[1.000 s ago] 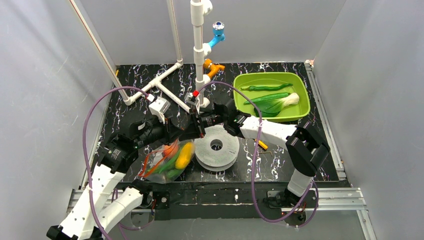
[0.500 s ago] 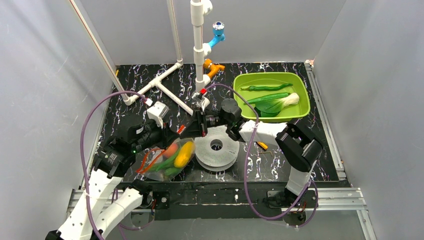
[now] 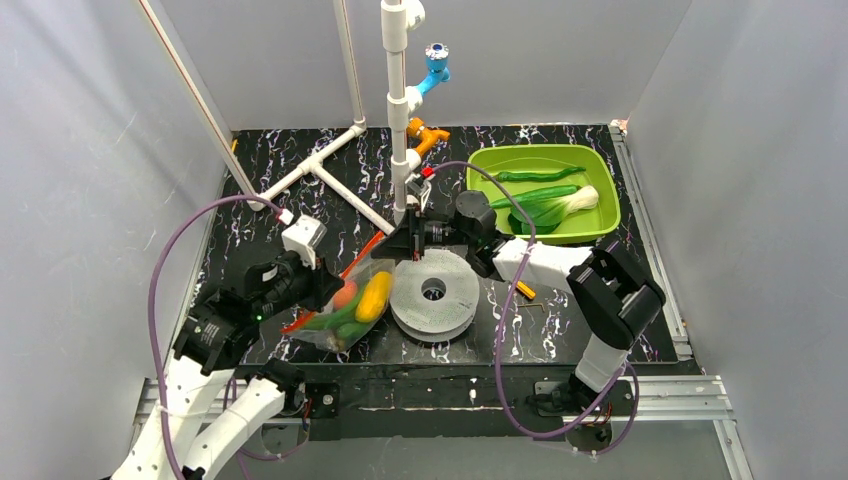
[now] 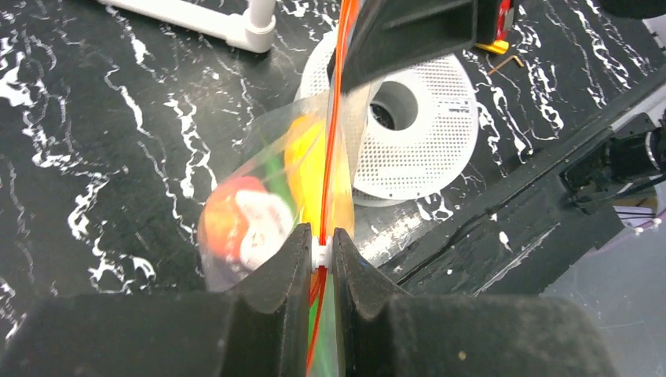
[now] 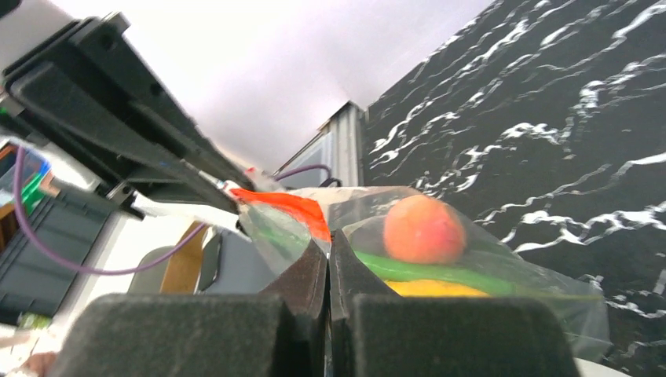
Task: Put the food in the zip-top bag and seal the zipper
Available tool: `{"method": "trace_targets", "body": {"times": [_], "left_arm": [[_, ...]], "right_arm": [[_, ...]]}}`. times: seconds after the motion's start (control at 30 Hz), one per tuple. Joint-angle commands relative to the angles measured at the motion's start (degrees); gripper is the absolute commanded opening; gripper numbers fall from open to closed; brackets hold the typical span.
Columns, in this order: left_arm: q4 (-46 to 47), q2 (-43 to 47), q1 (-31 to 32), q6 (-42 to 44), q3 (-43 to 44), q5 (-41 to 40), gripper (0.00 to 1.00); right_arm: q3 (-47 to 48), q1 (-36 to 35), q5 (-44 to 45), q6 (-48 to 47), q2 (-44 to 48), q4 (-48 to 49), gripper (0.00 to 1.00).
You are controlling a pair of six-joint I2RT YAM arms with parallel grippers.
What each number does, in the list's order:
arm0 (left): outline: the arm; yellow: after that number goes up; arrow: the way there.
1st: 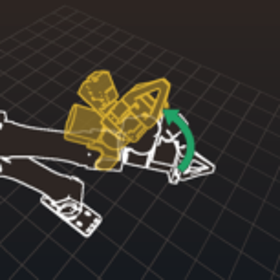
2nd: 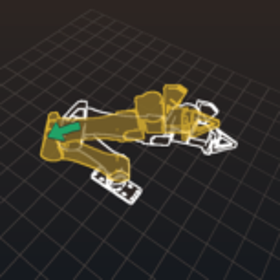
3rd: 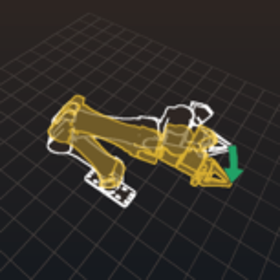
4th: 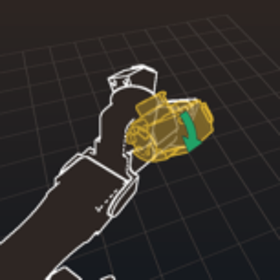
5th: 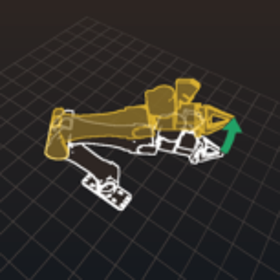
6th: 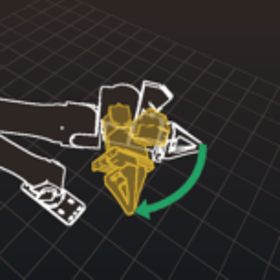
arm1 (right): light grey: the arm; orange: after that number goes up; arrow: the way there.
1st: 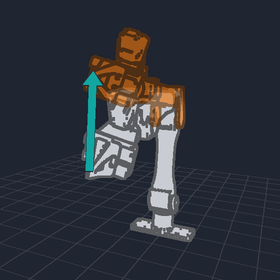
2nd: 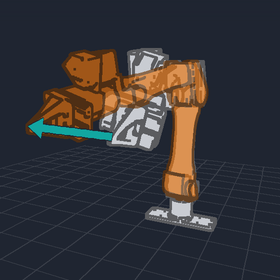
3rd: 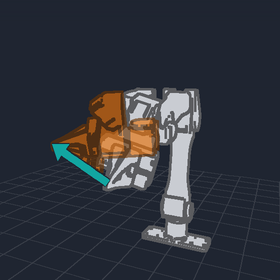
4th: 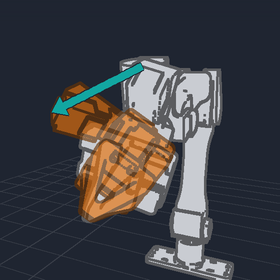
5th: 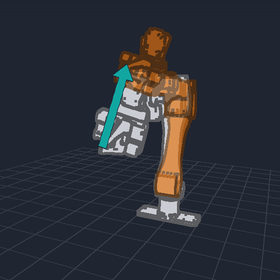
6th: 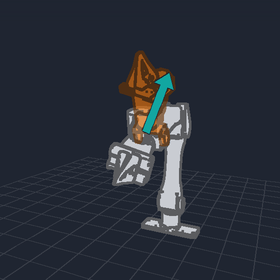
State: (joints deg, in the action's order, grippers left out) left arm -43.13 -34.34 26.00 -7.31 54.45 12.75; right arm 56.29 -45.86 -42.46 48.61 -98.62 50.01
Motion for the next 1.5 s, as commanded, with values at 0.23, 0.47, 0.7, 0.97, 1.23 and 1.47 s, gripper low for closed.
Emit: {"method": "trace_targets", "body": {"times": [0.23,0.47,0.7,0.97,1.23,1.47], "left_arm": [[-14.5,4.6,0.1,-0.9,6.8,-7.7,0.00],[-21.1,4.7,0.1,-5.5,10.4,-9.3,0.00],[-25.9,6.2,0.1,-8.7,12.3,-9.5,0.00],[-26.1,6.7,0.1,-9.9,12.7,-8.6,0.00],[-14.8,0.2,0.1,-8.3,11.9,-6.8,0.74],[-6.1,-14.8,0.1,-3.5,15.9,-4.3,0.85]], "right_arm": [[-0.6,4.8,18.2,-6.4,5.4,-8.3,0.01],[-0.7,6.2,18.7,-6.5,4.6,-8.2,0.01],[-0.9,6.5,18.5,-6.6,4.4,-7.5,0.01],[0.1,6.6,15.7,-6.9,3.8,-6.9,0.01],[2.4,5.0,7.2,-9.4,2.0,-5.9,0.01],[2.3,4.1,3.9,-8.9,2.3,-5.4,0.01]]}}
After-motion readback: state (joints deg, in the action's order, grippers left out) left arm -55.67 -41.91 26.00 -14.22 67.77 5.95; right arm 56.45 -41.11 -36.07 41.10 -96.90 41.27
